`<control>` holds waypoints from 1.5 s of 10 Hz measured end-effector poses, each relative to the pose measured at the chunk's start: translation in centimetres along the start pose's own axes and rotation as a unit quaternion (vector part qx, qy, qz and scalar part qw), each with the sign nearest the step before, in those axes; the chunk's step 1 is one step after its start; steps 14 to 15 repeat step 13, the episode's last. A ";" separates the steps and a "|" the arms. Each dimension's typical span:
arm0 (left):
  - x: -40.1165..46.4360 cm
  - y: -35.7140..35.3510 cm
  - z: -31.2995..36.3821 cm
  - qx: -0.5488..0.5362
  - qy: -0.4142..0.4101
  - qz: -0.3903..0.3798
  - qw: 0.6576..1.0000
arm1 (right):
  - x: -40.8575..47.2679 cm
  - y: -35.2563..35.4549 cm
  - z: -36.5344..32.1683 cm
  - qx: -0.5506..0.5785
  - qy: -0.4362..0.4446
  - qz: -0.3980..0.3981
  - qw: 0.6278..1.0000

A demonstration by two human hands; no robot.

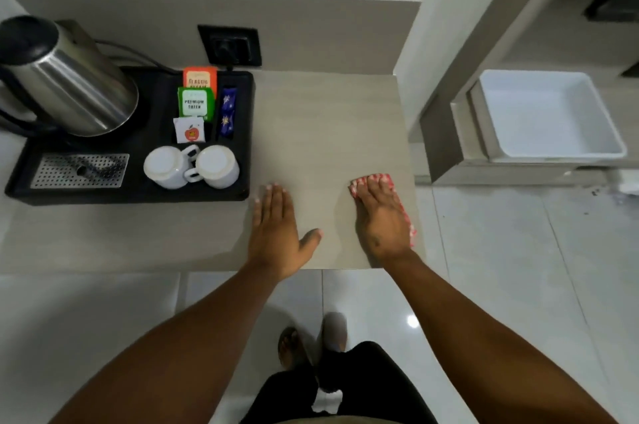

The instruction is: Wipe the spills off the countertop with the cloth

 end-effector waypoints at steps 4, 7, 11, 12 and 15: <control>14.9 3.9 18.4 -0.003 -0.181 0.053 0.982 | 10.1 11.7 11.4 0.045 -0.087 0.143 0.985; 26.9 -0.6 32.3 0.015 -0.220 -0.001 0.975 | 21.6 17.3 25.2 0.044 -0.185 0.075 0.979; 31.2 -5.2 34.1 0.021 -0.198 -0.019 0.980 | 25.9 13.5 30.7 -0.076 -0.159 -0.021 0.984; 30.5 -4.3 33.7 0.021 -0.207 -0.020 0.978 | 25.6 14.2 29.4 -0.093 -0.145 -0.019 0.985; 30.1 -2.0 32.6 0.013 -0.215 0.011 0.976 | 25.0 16.5 27.2 -0.096 -0.134 0.014 0.986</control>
Point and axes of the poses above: each hand's wrist, its own x-axis towards the middle knuckle, its own y-axis out of the back of the hand, z = x × y, the point moved 6 cm from there along x, towards the middle knuckle, and after that the axes turned 7 degrees about -y, right-handed, at the moved point
